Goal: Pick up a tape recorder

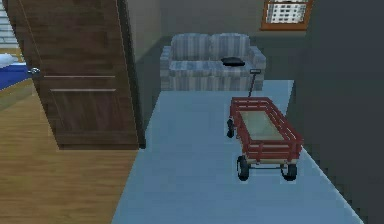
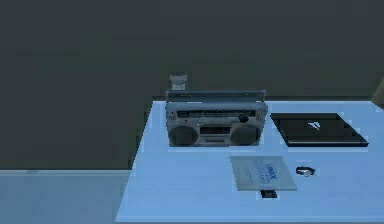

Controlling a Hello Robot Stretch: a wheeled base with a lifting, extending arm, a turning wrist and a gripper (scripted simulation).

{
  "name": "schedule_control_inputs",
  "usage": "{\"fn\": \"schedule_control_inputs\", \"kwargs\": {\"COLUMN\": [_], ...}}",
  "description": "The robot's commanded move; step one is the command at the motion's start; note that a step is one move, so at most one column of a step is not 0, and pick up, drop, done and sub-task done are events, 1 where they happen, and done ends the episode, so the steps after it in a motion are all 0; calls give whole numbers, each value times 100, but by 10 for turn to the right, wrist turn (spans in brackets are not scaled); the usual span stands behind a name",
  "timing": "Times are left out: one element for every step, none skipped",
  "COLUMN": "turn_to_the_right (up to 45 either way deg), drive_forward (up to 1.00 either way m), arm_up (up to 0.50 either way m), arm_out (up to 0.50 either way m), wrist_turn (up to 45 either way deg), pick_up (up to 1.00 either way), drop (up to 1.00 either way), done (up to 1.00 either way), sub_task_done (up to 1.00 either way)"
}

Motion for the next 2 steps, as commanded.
{"fn": "schedule_control_inputs", "kwargs": {"turn_to_the_right": [0, 0], "drive_forward": [0, 0], "arm_up": [50, 38], "arm_out": [0, 0], "wrist_turn": [0, 0], "pick_up": [0, 0], "drop": [0, 0], "done": [0, 0], "sub_task_done": [0, 0]}}
